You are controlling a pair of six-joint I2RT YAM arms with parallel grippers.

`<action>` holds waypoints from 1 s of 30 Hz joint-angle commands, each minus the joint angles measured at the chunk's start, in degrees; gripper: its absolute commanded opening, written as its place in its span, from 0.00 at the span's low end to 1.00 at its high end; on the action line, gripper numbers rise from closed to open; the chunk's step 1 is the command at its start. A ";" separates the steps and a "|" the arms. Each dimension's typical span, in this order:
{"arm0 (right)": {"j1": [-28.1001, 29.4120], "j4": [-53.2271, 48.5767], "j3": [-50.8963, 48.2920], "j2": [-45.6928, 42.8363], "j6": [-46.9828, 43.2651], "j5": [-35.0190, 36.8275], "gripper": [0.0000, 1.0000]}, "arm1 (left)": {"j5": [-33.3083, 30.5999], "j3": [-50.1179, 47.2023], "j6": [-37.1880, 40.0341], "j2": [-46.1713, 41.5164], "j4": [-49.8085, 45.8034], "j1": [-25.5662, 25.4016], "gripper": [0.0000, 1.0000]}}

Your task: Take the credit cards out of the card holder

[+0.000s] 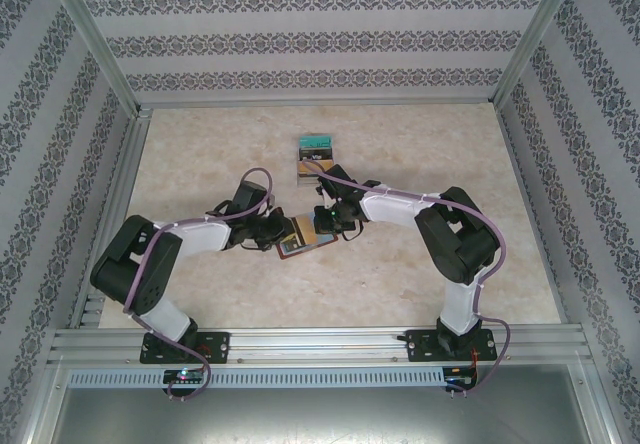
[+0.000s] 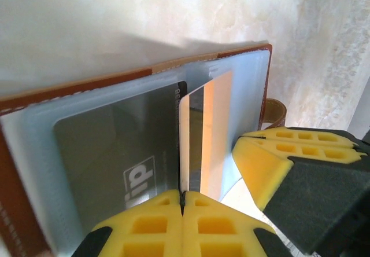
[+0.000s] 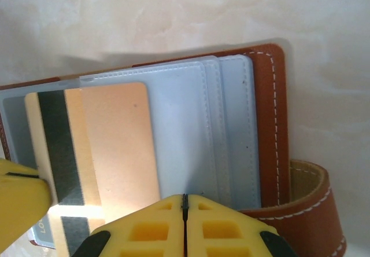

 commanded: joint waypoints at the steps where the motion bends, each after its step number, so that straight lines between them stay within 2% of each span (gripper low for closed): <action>1: -0.51 -1.13 -0.42 1.07 0.13 -0.30 0.09 | -0.54 -1.41 2.45 -3.68 -3.64 1.23 0.00; 13: -0.87 -1.34 1.36 -3.20 -0.54 1.06 0.12 | -4.54 1.49 10.07 -16.85 -21.30 1.73 0.00; 17: -1.11 -1.26 1.67 -8.73 -1.72 4.82 0.22 | -6.69 7.23 17.41 -19.36 -30.59 1.70 0.00; 22: -2.55 -1.60 0.66 -16.26 -4.14 10.96 0.32 | -12.16 17.98 30.13 -18.03 -41.06 1.46 0.00; 28: -5.84 -1.73 -3.71 -26.57 -5.16 18.47 0.57 | -21.10 30.91 46.97 -11.48 -46.50 -1.18 0.00; 30: -6.79 -1.55 -5.28 -29.94 -6.58 20.14 0.60 | -24.68 34.17 52.35 -8.96 -46.62 -2.38 0.00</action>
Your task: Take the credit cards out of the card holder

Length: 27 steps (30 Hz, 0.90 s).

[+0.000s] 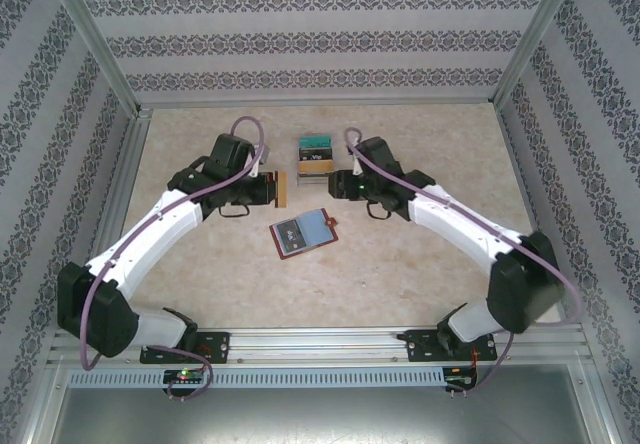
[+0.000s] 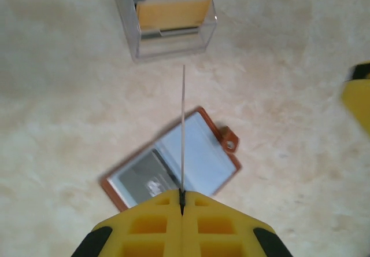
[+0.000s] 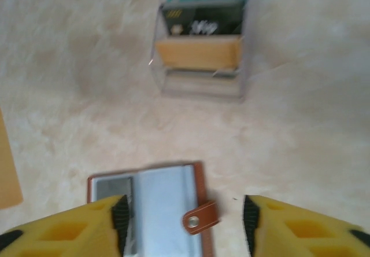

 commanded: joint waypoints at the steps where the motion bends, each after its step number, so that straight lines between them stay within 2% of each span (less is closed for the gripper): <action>1: -1.69 -0.75 -3.37 -5.44 -2.62 6.05 0.63 | -8.36 4.78 15.61 4.12 -4.90 -2.36 0.00; 5: -5.52 0.20 -7.08 -12.12 -2.10 4.87 0.72 | -13.54 10.70 24.52 9.73 -3.84 -4.05 0.00; 7: -7.19 0.40 -8.55 -14.98 -2.19 4.07 0.82 | -17.02 14.10 28.76 12.89 -3.94 -4.96 0.00; 9: -8.59 0.43 -9.87 -17.48 -2.17 3.89 0.98 | -19.21 17.36 33.28 16.42 -4.37 -5.68 0.00; 13: -11.31 -0.66 -11.45 -20.87 -2.61 2.73 0.98 | -22.16 23.81 38.76 22.83 -5.26 -6.82 0.00; 18: -14.30 -3.03 -12.24 -23.59 -3.30 1.25 0.98 | -21.61 30.57 47.54 29.12 -7.66 -8.02 0.00; 23: -16.59 -5.28 -12.34 -25.68 -4.42 0.97 0.98 | -26.18 32.94 55.85 34.23 -6.20 -9.86 0.00; 27: -18.25 -6.91 -11.91 -26.25 -5.02 0.33 0.98 | -28.34 34.02 59.41 37.10 -4.27 -10.86 0.00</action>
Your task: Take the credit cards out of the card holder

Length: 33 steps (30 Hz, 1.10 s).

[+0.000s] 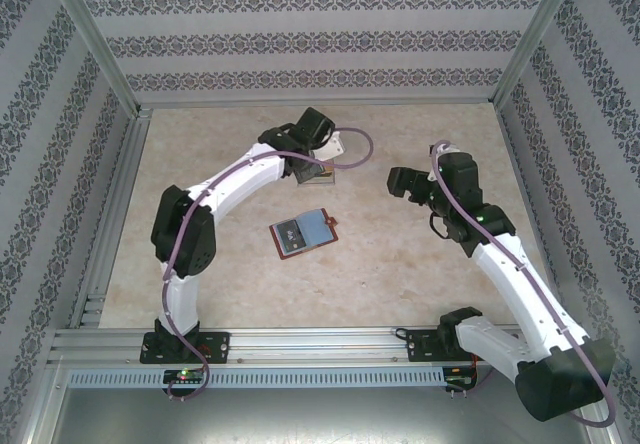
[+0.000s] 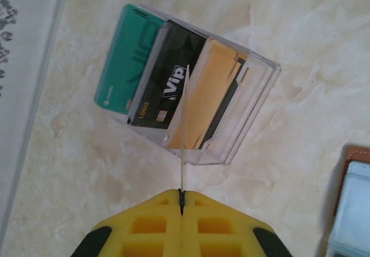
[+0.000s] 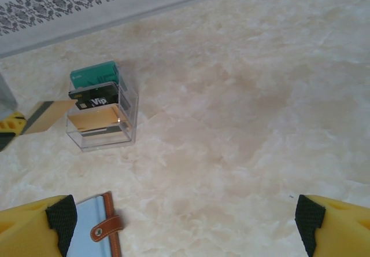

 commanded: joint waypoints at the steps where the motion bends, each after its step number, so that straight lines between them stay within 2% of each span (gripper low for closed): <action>1: -1.07 -2.52 -0.14 -1.03 -1.54 -1.27 0.98 | -4.68 1.78 7.79 2.18 0.80 -1.38 0.00; 6: -1.88 -2.69 -0.14 -0.51 -1.51 -2.67 0.98 | -9.80 1.01 13.83 4.52 6.35 -2.12 0.00; 11: -2.26 -2.63 -0.22 0.28 -1.49 -3.78 0.98 | -10.73 1.07 16.40 6.09 9.56 -2.39 0.00; 26: -2.98 -2.50 -0.21 1.66 -1.60 -4.36 0.98 | -5.27 2.31 12.50 7.41 5.75 -3.01 0.00; 33: -3.05 -2.40 -0.48 1.44 -1.32 -4.80 0.98 | -9.03 2.53 12.21 6.80 6.70 -3.18 0.00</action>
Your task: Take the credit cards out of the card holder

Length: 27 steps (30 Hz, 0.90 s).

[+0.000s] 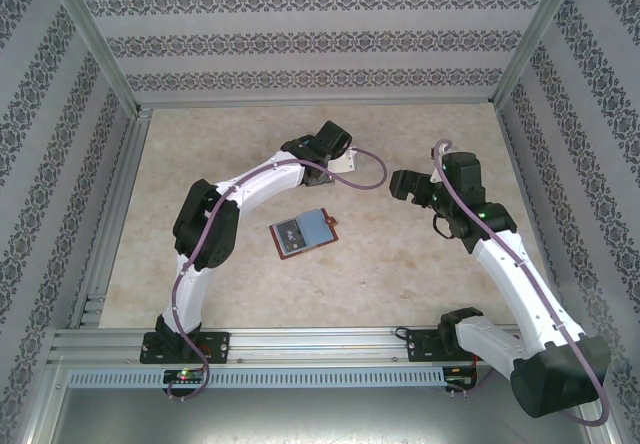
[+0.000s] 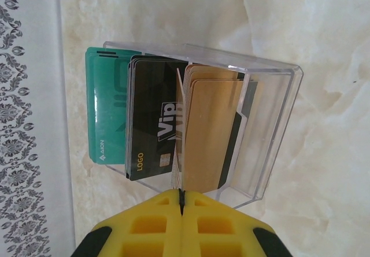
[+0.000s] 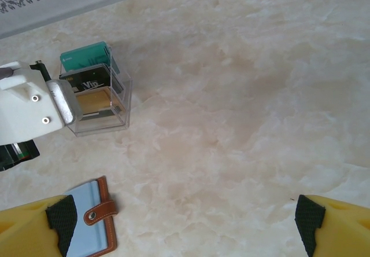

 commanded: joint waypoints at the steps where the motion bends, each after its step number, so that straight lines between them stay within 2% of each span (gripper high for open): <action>1: -0.57 -0.28 -0.56 0.10 -0.17 -0.79 0.98 | -1.47 1.97 -1.41 -0.71 -1.32 -0.80 0.00; 10: -0.60 0.32 -1.28 0.02 0.46 -1.42 0.98 | 0.39 1.30 -3.73 -4.36 -3.78 -1.49 0.00; 27: -0.66 0.30 -1.37 0.37 0.74 -1.90 0.98 | -0.53 -4.12 -4.07 -3.60 -2.25 -1.51 0.00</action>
